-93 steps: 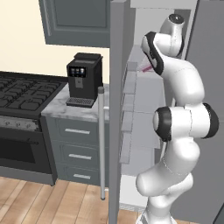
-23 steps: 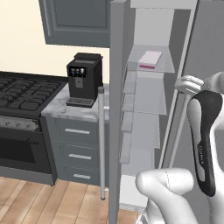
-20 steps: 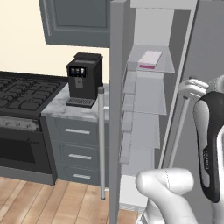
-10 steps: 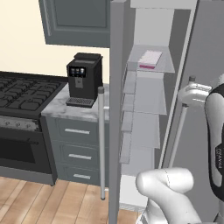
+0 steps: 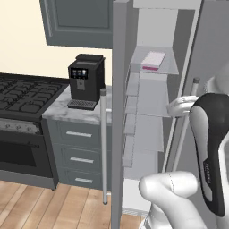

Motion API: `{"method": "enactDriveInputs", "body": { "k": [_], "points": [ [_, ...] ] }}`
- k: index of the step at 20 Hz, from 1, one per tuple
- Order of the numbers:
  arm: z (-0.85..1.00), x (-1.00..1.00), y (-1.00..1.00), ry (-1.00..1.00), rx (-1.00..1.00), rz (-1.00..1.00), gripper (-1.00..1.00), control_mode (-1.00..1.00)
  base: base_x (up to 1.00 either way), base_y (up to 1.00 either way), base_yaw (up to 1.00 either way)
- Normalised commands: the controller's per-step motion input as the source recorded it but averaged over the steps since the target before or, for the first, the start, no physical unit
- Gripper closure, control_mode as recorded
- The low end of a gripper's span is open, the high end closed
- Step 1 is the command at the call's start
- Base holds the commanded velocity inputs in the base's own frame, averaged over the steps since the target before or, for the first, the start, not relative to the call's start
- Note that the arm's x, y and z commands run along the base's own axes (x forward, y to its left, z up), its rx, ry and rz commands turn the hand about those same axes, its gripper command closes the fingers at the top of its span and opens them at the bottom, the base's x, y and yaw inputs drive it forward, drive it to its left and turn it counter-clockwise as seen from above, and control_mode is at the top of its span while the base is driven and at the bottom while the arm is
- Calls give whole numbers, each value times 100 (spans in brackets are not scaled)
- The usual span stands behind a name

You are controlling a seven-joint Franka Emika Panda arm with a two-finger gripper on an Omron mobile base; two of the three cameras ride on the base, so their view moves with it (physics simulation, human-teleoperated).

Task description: The ice cube tray has been filled with water. Take the tray and place it in the freezer to make ice. Close the freezer door after placing the tray.

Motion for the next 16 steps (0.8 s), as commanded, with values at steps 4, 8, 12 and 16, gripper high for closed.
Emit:
{"method": "enactDriveInputs", "body": {
  "k": [4, 8, 12, 16],
  "points": [
    [-14, 0, 32, -1, -8, 0, -100, -100, 0, 0, 0],
    [-5, -16, 1, 0, 0, 0, -100, 100, -36, -4, 0],
    [0, 0, 0, 0, 0, 0, -100, 100, -82, 1, 0],
    [0, 0, 0, 0, 0, 0, -100, 100, -22, 46, 0]
  ]
}}
